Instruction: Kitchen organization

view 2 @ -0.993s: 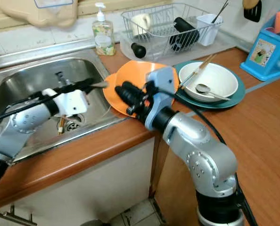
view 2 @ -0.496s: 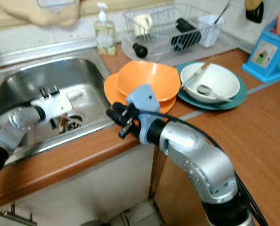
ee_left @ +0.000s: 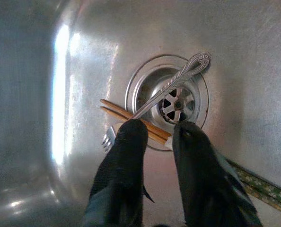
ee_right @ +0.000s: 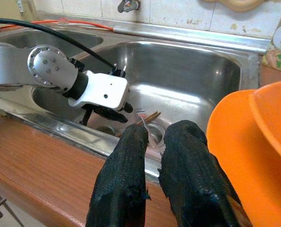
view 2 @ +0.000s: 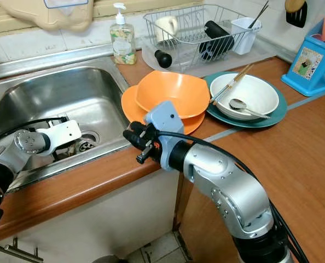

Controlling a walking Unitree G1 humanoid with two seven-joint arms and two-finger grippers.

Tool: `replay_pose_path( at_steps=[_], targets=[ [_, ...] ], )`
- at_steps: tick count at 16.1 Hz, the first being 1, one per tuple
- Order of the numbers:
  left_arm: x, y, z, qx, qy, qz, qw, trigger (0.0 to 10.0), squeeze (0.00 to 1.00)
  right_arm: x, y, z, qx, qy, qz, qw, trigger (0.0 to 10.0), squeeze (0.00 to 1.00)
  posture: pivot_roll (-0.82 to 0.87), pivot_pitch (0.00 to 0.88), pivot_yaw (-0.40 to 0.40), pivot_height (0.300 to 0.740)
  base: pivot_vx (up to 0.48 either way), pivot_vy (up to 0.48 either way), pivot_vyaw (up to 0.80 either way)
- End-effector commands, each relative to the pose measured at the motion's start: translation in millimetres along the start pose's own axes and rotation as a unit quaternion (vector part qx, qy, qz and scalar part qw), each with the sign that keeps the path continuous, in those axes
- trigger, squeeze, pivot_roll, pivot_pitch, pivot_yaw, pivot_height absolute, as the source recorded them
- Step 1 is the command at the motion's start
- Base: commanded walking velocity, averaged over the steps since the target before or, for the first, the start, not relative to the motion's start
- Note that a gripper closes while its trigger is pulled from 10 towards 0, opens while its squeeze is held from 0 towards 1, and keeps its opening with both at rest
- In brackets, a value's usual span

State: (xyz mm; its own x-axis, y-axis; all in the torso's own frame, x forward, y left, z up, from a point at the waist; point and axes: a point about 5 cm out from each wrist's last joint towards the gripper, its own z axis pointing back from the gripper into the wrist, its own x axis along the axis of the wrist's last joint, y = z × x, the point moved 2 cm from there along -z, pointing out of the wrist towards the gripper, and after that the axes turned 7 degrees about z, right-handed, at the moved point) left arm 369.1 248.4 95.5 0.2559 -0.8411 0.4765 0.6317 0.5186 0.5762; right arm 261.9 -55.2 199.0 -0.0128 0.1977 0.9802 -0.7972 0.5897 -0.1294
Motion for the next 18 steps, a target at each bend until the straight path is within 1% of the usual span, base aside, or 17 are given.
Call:
replay_pose_path(
  at_steps=[1,3,4,5,6,8,9,10,11,12,14,15,16,17,18],
  targets=[
    [1,3.2,1.2,0.001,0.001,-0.011,1.000,10.0,1.00,0,-0.6,-0.7,-0.005,0.000,0.004,1.000,10.0,0.00,-0.15,0.000,0.063,0.740,0.000,0.000,0.00],
    [0,4.3,1.1,0.012,0.003,-0.020,1.000,10.0,1.00,1,-1.6,-0.9,-0.007,-0.002,0.006,1.000,10.0,0.00,-0.15,0.000,0.059,0.740,0.000,0.000,0.00],
    [3,9.3,2.3,0.034,-0.010,-0.020,0.999,10.0,0.00,3,-4.1,-1.2,-0.016,-0.009,0.007,1.000,10.0,0.00,-0.15,0.000,0.059,0.740,0.000,0.000,0.00],
    [7,12.3,3.5,0.043,-0.025,-0.005,0.999,10.0,0.00,4,-5.6,-1.0,-0.021,-0.012,0.007,1.000,10.0,0.00,-0.15,0.000,0.058,0.740,0.000,0.000,0.00],
    [15,19.0,6.3,0.060,-0.066,0.040,0.995,10.0,0.00,7,-9.1,0.0,-0.034,-0.019,0.007,0.999,10.0,0.00,-0.15,0.000,0.063,0.740,0.000,0.000,0.00],
    [24,27.0,10.8,0.090,-0.111,0.074,0.987,10.0,0.00,10,-14.5,1.9,-0.057,-0.029,0.004,0.998,10.0,0.00,-0.15,0.000,0.069,0.740,0.000,0.000,0.00],
    [34,32.0,16.5,0.112,-0.168,0.121,0.972,10.0,0.00,16,-30.7,6.5,-0.117,-0.052,-0.016,0.992,10.0,0.00,-0.15,0.000,0.068,0.740,0.000,0.000,0.00],
    [39,32.1,20.5,0.121,-0.202,0.148,0.960,10.0,0.00,20,-42.3,11.5,-0.159,-0.065,-0.020,0.985,10.0,0.00,-0.14,0.000,0.065,0.740,0.000,0.000,0.00],
    [42,31.4,23.1,0.125,-0.222,0.160,0.954,10.0,0.00,21,-46.2,13.5,-0.169,-0.066,-0.023,0.983,10.0,0.04,-0.14,0.000,0.064,0.740,0.000,0.000,0.00],
    [48,29.3,27.4,0.127,-0.251,0.175,0.943,10.0,0.00,21,-50.2,16.2,-0.176,-0.069,-0.035,0.981,10.0,1.00,-0.14,0.000,0.059,0.740,0.000,0.000,0.00],
    [66,19.0,36.6,0.110,-0.306,0.204,0.923,10.0,0.00,17,-59.6,22.0,-0.202,-0.060,-0.060,0.976,10.0,1.00,-0.14,0.000,0.047,0.740,0.000,0.000,0.00],
    [70,16.5,38.5,0.107,-0.316,0.212,0.919,10.0,0.00,14,-61.9,23.6,-0.212,-0.051,-0.065,0.974,10.0,1.00,-0.13,0.000,0.043,0.740,0.000,0.000,0.00],
    [79,8.5,45.1,0.101,-0.339,0.239,0.904,10.0,0.00,4,-66.9,28.3,-0.235,-0.013,-0.105,0.966,10.0,1.00,-0.14,0.000,0.037,0.740,0.000,0.000,0.00],
    [84,5.4,50.5,0.102,-0.351,0.248,0.897,10.0,0.00,3,-68.7,31.4,-0.240,-0.009,-0.124,0.963,10.0,1.00,-0.14,0.000,0.035,0.740,0.000,0.000,0.00],
    [86,4.3,53.3,0.103,-0.357,0.251,0.894,10.0,0.00,3,-69.9,33.4,-0.244,-0.009,-0.135,0.960,10.0,1.00,-0.14,0.000,0.035,0.740,0.000,0.000,0.00]
  ],
)
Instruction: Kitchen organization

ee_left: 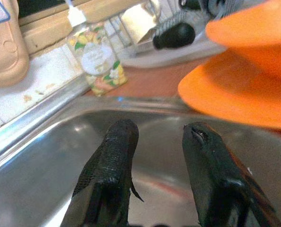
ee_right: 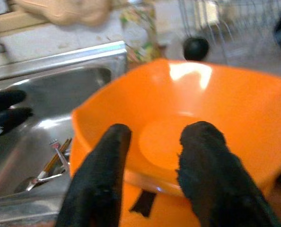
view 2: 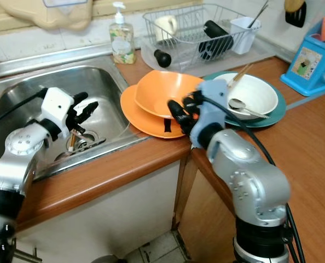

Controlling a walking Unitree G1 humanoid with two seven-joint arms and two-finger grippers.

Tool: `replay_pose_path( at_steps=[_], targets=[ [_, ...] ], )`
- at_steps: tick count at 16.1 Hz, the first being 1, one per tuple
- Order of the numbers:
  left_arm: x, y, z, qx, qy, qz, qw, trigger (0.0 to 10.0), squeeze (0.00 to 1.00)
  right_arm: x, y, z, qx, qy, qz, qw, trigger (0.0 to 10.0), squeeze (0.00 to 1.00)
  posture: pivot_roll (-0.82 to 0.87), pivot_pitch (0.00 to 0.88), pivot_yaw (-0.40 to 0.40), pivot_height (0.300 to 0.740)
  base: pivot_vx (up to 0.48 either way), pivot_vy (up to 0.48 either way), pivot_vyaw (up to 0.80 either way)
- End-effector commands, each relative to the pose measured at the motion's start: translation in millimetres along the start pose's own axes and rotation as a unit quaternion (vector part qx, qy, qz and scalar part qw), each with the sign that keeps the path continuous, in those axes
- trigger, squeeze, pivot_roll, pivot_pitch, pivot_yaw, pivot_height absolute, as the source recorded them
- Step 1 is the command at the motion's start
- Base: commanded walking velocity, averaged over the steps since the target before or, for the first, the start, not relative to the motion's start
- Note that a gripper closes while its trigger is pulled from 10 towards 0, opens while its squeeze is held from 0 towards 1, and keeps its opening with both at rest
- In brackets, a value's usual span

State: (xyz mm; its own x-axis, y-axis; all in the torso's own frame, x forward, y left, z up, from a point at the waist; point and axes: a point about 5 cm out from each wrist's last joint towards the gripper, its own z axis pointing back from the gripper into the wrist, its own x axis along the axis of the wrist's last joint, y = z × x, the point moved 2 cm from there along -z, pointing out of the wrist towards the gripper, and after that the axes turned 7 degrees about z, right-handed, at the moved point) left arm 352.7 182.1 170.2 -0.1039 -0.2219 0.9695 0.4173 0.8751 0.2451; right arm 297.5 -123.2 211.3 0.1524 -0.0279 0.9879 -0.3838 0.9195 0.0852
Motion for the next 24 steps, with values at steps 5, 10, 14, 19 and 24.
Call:
replay_pose_path(
  at_steps=[5,10,14,19,24],
  targets=[
    [11,-29.3,22.4,-0.053,-0.012,0.047,0.997,10.0,0.98,4,-18.1,7.9,-0.056,0.029,-0.065,0.996,10.0,0.00,-0.15,0.000,0.046,0.740,0.000,0.000,0.00],
    [17,-55.2,34.6,-0.122,-0.021,0.080,0.989,10.0,0.00,7,-31.9,6.9,-0.095,0.036,-0.127,0.987,10.0,0.00,-0.15,0.000,0.038,0.740,0.000,0.000,0.00],
    [18,-61.3,38.3,-0.134,-0.014,0.091,0.987,10.0,0.00,7,-28.8,1.4,-0.080,0.048,-0.185,0.978,10.0,0.00,-0.15,0.000,0.038,0.740,0.000,0.000,0.00],
    [16,-68.2,41.7,-0.149,-0.002,0.096,0.984,10.0,0.00,-2,-24.2,-14.6,-0.060,0.075,-0.221,0.970,10.0,0.00,-0.14,0.000,0.028,0.740,0.000,0.000,0.00],
    [17,-69.8,42.5,-0.149,0.005,0.095,0.984,10.0,0.00,-10,-22.9,-25.3,-0.048,0.093,-0.248,0.963,0.9,0.00,-0.13,0.000,0.012,0.740,0.000,0.000,0.00]
  ],
)
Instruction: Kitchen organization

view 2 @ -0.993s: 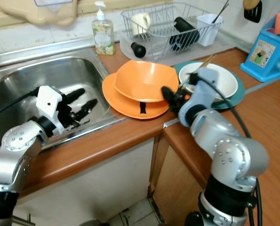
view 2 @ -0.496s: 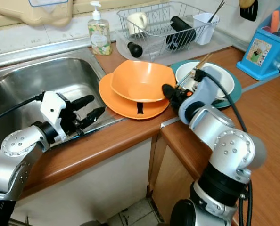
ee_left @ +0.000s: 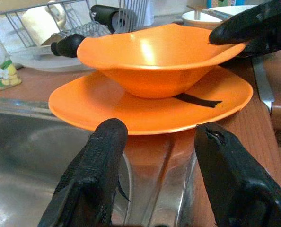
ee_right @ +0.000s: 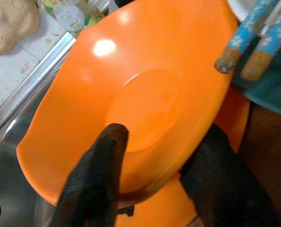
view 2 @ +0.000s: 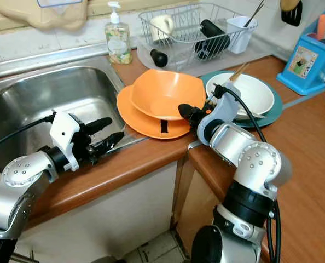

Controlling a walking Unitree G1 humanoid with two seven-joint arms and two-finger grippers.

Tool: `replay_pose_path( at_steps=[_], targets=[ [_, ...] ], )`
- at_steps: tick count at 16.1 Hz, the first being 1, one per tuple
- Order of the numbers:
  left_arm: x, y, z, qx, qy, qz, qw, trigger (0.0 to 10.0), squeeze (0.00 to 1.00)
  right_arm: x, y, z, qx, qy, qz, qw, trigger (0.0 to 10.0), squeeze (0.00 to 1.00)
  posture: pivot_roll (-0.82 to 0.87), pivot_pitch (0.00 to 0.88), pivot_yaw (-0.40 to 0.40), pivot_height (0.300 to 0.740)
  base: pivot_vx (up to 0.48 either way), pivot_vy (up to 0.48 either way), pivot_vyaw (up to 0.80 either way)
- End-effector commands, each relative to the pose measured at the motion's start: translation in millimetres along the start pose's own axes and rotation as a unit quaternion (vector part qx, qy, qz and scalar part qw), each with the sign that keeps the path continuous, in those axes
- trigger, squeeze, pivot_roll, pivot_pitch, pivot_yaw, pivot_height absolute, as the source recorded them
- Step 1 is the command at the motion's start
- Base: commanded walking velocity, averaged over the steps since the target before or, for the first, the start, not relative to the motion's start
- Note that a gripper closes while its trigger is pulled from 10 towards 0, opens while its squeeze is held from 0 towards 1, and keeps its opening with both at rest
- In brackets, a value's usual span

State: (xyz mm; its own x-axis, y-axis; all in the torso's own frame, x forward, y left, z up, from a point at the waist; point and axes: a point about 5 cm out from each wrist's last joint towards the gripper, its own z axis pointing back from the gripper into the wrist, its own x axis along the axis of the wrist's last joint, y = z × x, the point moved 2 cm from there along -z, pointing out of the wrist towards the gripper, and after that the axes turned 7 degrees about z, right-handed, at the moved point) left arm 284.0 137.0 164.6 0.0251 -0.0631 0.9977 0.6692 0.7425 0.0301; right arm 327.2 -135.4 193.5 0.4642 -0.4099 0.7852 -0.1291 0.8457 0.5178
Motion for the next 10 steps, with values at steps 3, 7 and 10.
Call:
replay_pose_path(
  at_steps=[3,7,10],
  targets=[
    [2.8,-2.9,1.4,-0.003,0.001,-0.008,1.000,10.0,0.00,-2.5,5.1,-7.0,0.011,0.009,-0.011,1.000,0.0,0.00,-0.13,0.000,0.012,0.740,0.000,0.000,0.00],
    [5.1,-0.7,2.8,0.006,0.001,-0.009,1.000,10.0,0.00,-2.8,5.3,-10.9,0.014,0.013,-0.010,1.000,0.0,0.00,-0.13,0.000,0.007,0.740,0.000,0.000,0.00],
    [4.3,2.3,4.0,0.019,0.000,-0.009,1.000,10.0,0.00,-3.2,3.2,-11.6,0.007,0.011,-0.006,1.000,0.0,0.00,-0.13,0.000,0.015,0.740,0.000,0.000,0.00]
  ],
)
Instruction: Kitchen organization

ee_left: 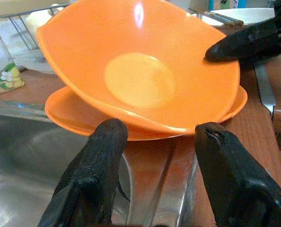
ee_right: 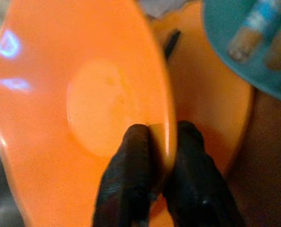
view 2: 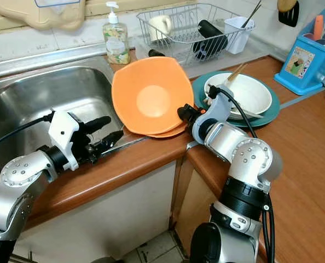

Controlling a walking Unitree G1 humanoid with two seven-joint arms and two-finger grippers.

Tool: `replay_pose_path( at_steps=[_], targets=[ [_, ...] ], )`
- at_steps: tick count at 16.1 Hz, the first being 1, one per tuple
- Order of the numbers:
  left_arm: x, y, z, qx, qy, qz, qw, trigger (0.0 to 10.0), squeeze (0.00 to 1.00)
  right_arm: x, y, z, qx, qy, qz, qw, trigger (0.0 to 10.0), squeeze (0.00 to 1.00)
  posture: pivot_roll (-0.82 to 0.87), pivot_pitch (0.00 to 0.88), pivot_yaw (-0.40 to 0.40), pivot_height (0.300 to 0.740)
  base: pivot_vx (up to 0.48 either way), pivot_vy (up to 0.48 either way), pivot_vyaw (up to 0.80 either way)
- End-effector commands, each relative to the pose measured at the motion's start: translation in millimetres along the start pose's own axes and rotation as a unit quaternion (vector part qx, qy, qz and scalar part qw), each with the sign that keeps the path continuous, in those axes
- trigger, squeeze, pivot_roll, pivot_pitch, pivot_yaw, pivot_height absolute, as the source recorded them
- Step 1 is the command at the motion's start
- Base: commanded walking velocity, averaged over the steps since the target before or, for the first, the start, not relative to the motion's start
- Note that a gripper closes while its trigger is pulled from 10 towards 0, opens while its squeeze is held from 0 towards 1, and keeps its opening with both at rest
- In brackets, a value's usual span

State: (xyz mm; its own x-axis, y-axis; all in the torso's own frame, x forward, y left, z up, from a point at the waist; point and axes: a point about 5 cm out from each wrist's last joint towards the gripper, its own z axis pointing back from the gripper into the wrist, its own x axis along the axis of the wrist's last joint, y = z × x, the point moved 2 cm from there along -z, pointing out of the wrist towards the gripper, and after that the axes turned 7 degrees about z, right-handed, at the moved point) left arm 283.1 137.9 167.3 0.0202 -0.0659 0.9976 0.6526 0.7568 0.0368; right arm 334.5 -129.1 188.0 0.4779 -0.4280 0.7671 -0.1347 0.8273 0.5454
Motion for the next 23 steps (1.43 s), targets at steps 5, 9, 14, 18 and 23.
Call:
replay_pose_path(
  at_steps=[5,9,14,18,23],
  targets=[
    [5,8.4,-1.8,0.033,-0.007,-0.012,0.999,10.0,0.00,1,-1.2,-0.1,-0.012,-0.004,0.020,1.000,0.0,0.00,-0.14,0.000,0.020,0.740,0.000,0.000,0.00],
    [11,13.7,-5.7,0.050,-0.030,0.015,0.998,10.0,0.00,11,7.0,-0.2,0.012,-0.039,0.028,0.999,0.0,0.00,-0.13,0.000,0.024,0.740,0.000,0.000,0.00],
    [19,20.9,-15.4,0.071,-0.082,0.105,0.989,10.0,0.64,30,29.6,8.2,0.062,-0.103,0.073,0.990,0.0,0.00,-0.13,0.000,0.038,0.740,0.000,0.000,0.00],
    [6,38.9,-16.1,0.116,-0.058,0.157,0.979,10.0,0.00,39,40.0,16.6,0.099,-0.146,0.071,0.982,0.0,0.00,-0.14,0.000,0.061,0.740,0.000,0.000,0.00],
    [19,31.5,-31.7,0.068,-0.125,0.286,0.948,10.0,0.00,38,50.7,22.3,0.134,-0.158,0.085,0.975,0.0,0.00,-0.14,0.000,0.062,0.740,0.000,0.000,0.00]
  ],
)
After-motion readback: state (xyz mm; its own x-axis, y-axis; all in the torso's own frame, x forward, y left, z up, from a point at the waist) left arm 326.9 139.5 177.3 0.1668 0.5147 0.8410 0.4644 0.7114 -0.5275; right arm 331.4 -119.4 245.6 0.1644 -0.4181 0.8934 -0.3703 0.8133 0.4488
